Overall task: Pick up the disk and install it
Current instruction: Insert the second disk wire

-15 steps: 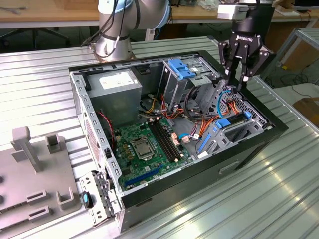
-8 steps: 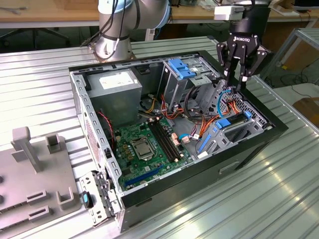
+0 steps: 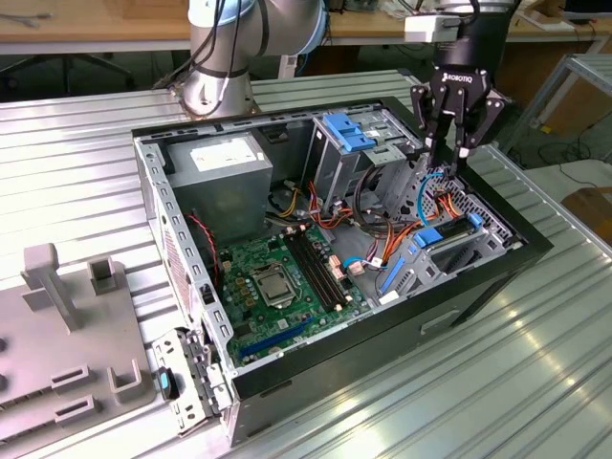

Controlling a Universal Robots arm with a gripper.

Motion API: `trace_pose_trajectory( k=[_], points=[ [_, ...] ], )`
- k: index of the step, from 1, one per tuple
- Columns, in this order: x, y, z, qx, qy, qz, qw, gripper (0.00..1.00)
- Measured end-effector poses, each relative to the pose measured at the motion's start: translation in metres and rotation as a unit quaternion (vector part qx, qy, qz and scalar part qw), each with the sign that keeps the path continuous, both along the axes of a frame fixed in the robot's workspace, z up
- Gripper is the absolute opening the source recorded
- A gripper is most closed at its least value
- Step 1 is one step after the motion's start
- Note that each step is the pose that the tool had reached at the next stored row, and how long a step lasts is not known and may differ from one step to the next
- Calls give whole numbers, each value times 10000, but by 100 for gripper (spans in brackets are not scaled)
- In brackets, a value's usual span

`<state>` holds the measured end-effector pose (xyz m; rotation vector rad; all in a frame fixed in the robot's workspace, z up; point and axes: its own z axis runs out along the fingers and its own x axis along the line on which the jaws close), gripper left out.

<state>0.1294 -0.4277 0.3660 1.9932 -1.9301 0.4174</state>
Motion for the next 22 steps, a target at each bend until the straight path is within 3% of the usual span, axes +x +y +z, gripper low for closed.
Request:
trace_pose_trajectory(
  k=[2,3,5,7,8,9,11,14,18,22],
  points=[
    [0,15,-13,-94,0,0,10000,42],
    [1,20,-19,-203,0,0,9998,42],
    [1,23,-23,-340,0,0,9994,42],
    [1,28,-25,-552,-2,0,9985,42],
    [1,30,-27,-609,-2,1,9981,42],
    [1,33,-37,-644,-2,0,9979,42],
    [1,40,-67,-646,-2,0,9979,42],
    [1,70,-90,-691,-2,0,9976,42],
    [1,91,-95,-810,-2,0,9967,42],
    [1,93,-95,-829,-2,0,9966,42]
  ],
)
